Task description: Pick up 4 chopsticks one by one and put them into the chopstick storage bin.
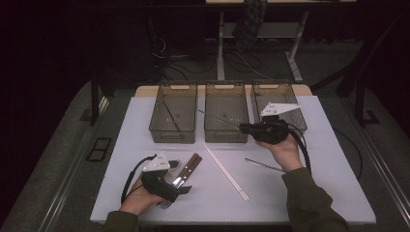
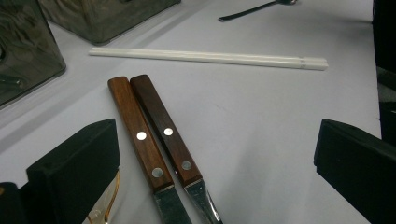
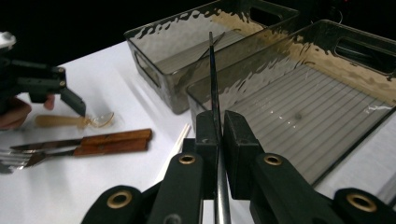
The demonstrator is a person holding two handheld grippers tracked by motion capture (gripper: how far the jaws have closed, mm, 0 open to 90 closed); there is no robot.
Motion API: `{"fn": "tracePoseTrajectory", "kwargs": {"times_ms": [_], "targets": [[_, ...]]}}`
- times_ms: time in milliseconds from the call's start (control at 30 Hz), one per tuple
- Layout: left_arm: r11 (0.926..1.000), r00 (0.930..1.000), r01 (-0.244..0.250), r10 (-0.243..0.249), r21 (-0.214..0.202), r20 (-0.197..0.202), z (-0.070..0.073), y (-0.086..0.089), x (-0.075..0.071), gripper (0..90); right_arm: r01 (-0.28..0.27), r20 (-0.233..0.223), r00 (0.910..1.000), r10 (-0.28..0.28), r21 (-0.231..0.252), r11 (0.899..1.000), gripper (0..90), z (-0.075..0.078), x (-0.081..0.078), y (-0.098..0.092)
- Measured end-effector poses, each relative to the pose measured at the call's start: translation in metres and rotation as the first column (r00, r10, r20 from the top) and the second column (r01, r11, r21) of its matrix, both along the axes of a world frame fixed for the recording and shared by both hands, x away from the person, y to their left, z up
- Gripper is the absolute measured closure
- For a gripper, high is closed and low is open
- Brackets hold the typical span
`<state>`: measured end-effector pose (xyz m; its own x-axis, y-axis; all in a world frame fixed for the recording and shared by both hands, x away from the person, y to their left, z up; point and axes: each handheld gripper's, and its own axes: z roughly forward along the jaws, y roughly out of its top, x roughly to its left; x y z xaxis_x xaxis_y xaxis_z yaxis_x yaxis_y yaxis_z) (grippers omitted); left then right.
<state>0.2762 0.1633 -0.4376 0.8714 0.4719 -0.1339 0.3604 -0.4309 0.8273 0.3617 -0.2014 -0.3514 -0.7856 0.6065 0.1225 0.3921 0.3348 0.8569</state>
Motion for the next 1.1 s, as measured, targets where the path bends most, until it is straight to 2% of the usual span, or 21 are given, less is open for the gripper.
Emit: {"fn": "tracePoseTrajectory", "kwargs": {"times_ms": [333, 733, 1100], "targets": [[1.0000, 1.0000, 0.000, 0.000, -0.001, -0.002, 0.000, 0.000, 0.000, 0.0, 0.018, -0.001, 0.9998, -0.018, -0.010, 1.000, 84.7, 0.006, 0.023, 0.028], [1.0000, 1.0000, -0.002, 0.002, -0.005, -0.006, 0.001, 0.001, 0.001, 0.0, 0.072, -0.036, 0.9967, -0.073, -0.015, 0.997, 84.6, 0.009, 0.053, 0.067], [0.9999, 1.0000, -0.001, 0.001, -0.010, -0.002, 0.002, 0.002, 0.001, 0.0, 0.105, -0.041, 0.9932, -0.109, -0.078, 0.991, 84.6, 0.007, 0.081, 0.112]]}}
